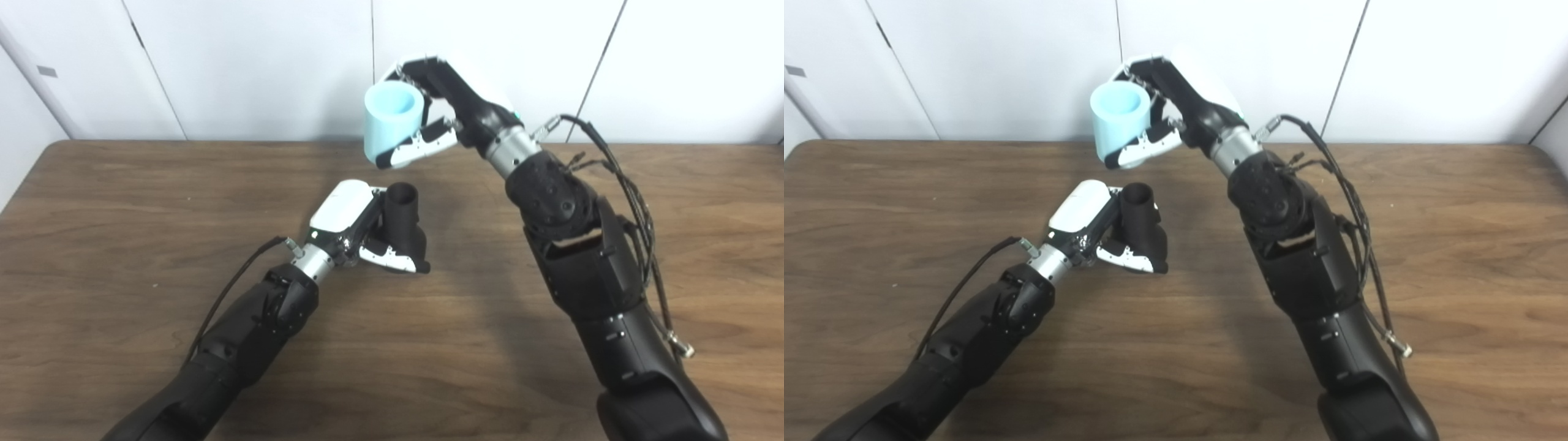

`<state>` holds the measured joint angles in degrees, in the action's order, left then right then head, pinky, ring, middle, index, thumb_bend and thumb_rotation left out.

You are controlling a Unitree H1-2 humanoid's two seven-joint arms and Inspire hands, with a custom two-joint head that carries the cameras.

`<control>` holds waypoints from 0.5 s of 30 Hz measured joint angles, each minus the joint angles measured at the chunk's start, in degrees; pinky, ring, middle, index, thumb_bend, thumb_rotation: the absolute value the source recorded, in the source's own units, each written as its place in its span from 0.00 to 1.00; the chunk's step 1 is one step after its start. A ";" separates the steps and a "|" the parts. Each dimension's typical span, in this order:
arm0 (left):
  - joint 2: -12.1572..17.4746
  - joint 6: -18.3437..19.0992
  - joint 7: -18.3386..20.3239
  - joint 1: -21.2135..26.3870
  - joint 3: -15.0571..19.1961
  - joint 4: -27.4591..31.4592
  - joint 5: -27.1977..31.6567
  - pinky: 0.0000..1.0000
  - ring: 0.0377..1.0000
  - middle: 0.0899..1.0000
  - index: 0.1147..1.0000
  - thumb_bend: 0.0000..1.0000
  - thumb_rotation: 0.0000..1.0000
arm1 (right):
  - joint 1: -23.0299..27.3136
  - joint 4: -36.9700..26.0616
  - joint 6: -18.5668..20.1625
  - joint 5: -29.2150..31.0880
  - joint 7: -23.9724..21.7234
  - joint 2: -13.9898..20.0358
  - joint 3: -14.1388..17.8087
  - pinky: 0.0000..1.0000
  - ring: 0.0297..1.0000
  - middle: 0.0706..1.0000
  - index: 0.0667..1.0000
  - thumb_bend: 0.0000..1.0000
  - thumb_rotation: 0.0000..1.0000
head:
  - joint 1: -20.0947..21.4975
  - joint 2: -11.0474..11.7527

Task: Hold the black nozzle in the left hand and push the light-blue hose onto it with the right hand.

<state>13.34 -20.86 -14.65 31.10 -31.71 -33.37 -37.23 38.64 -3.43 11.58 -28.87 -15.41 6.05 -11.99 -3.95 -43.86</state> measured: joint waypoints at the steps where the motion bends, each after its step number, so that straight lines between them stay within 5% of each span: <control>1: 0.00 0.00 0.00 0.00 0.00 0.00 -0.02 0.31 0.38 0.43 0.45 0.50 0.00 | -0.03 0.00 0.06 0.03 -0.03 0.00 -0.02 0.31 0.39 0.44 0.49 0.52 0.00 | 0.00 0.00; 15: 0.00 0.01 0.05 -0.03 0.00 0.13 -0.12 0.31 0.38 0.43 0.46 0.50 0.00 | -0.07 -0.22 0.24 0.50 -0.73 1.10 -0.26 0.33 0.41 0.44 0.48 0.52 0.00 | 0.09 -0.26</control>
<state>13.34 -20.84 -14.60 31.07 -31.71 -33.24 -37.35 38.57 -3.65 11.82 -28.37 -16.14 7.16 -12.25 -3.87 -44.12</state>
